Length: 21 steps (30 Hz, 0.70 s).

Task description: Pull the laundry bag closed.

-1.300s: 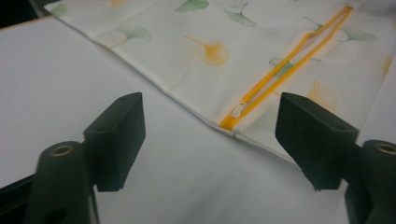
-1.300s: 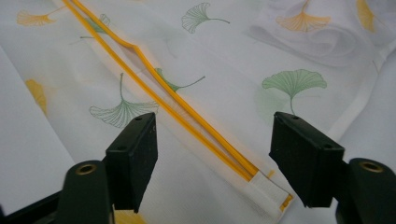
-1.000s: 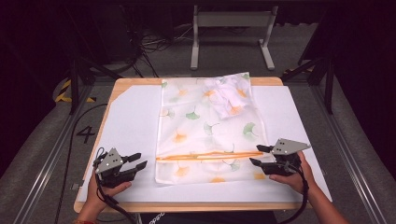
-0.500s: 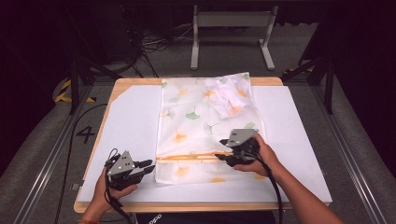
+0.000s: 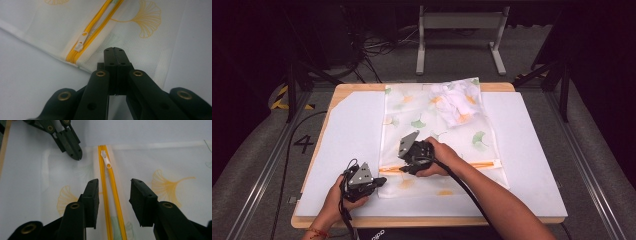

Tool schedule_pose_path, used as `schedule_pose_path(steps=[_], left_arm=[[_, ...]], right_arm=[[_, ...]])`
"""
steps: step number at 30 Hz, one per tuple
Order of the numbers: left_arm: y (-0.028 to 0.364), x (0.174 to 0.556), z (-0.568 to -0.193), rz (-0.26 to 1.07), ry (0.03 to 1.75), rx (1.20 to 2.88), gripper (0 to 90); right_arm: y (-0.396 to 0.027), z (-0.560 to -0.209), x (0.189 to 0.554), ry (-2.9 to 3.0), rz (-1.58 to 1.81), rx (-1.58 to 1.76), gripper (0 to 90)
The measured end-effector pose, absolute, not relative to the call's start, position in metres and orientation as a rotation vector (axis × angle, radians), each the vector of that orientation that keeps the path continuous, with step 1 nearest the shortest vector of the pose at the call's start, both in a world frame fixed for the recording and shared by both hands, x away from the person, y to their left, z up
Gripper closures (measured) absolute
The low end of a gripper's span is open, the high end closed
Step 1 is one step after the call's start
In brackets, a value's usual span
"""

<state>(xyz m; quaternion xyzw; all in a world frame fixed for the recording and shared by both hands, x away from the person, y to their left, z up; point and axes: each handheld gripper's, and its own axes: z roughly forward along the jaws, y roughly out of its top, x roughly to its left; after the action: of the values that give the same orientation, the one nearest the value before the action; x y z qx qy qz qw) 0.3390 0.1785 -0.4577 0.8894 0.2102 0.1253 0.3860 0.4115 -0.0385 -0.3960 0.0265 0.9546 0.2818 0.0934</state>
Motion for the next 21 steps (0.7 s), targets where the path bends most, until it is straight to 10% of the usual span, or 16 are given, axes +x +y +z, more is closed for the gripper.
schedule_pose_path(steps=[21], left_arm=[[0.174, 0.340, -0.454, 0.322, 0.537, 2.317, 90.0]], right_arm=[[0.028, -0.420, 0.428, 2.988, 0.610, -0.047, 76.9]])
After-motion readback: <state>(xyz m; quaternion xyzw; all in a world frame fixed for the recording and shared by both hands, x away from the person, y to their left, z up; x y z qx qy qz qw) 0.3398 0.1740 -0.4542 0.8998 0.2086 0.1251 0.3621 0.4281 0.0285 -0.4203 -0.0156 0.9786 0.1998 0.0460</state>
